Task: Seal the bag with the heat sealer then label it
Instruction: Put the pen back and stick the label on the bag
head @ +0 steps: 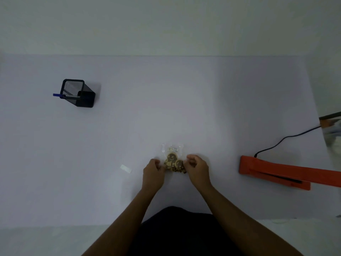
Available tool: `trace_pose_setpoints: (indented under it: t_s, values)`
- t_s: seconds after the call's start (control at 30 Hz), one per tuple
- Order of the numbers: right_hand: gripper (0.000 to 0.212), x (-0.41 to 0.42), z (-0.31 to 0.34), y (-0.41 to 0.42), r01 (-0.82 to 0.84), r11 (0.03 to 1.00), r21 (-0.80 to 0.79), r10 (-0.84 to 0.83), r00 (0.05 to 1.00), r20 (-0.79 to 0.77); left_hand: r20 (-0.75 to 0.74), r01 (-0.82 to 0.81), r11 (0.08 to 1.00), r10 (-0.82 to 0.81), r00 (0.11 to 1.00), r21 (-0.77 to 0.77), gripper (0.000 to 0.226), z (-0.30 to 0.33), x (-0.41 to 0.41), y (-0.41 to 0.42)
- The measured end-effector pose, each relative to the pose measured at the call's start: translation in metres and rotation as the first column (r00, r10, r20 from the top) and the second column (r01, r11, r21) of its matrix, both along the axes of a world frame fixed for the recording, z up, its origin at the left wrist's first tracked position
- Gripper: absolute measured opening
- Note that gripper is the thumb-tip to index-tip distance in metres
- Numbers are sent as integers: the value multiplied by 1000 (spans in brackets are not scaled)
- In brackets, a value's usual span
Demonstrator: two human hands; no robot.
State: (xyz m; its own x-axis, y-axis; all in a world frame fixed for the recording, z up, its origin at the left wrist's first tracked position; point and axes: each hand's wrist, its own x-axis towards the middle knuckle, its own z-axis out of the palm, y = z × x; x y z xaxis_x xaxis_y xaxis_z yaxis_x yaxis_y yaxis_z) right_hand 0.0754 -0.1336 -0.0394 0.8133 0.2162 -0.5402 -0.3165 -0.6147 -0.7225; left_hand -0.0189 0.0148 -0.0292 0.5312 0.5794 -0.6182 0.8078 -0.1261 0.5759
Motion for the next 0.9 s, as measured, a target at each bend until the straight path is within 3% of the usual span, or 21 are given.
trace_pose_setpoints:
  t_s: [0.27, 0.53, 0.9]
  values:
    - [29, 67, 7, 67, 22, 998, 66, -25, 999, 36, 47, -65, 998, 64, 997, 21, 38, 13, 68, 50]
    - [33, 136, -9, 122, -40, 999, -31, 41, 999, 24, 65, -80, 996, 84, 994, -50, 50, 8, 131, 103]
    - [48, 134, 18, 119, -53, 997, 59, 55, 998, -28, 6, -8, 1000, 7, 1000, 24, 60, 26, 138, 104]
